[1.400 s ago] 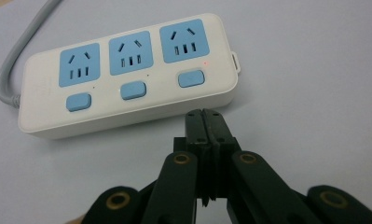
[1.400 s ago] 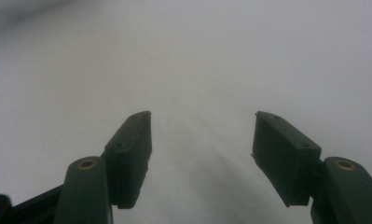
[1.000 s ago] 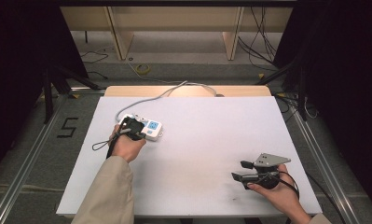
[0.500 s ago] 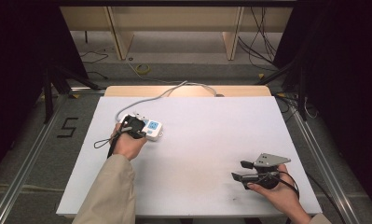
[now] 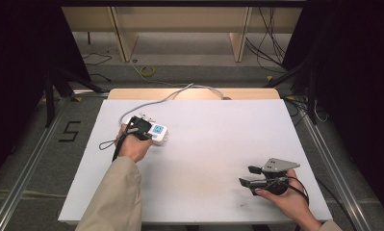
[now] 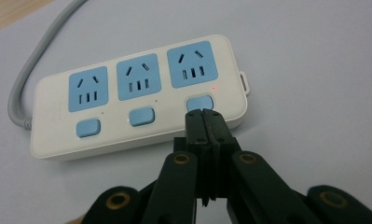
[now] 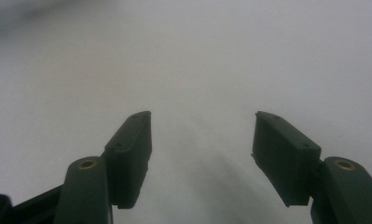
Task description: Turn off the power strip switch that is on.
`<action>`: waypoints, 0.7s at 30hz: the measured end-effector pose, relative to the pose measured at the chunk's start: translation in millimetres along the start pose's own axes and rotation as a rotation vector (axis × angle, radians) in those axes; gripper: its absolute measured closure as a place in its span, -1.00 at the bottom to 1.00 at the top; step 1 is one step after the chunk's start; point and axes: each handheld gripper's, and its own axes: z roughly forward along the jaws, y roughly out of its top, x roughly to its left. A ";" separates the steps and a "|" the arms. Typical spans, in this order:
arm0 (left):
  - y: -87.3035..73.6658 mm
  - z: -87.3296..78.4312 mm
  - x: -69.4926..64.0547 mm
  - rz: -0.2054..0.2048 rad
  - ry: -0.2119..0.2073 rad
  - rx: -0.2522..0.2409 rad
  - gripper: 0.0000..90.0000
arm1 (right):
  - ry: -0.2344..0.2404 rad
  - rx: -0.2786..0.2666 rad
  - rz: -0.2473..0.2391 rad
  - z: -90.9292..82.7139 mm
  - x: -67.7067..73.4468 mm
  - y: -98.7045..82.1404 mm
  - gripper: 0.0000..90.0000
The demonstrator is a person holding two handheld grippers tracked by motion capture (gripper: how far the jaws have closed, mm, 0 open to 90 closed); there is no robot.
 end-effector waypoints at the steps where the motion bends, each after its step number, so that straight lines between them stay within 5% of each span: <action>1: 0.4 0.2 -0.1 -0.002 0.001 -0.002 1.00 | 0.000 -0.001 0.000 0.0 -0.1 0.0 -0.15; 21: 9.0 4.5 0.2 0.012 0.015 0.014 1.00 | 0.001 -0.003 0.003 0.6 0.1 0.0 -0.15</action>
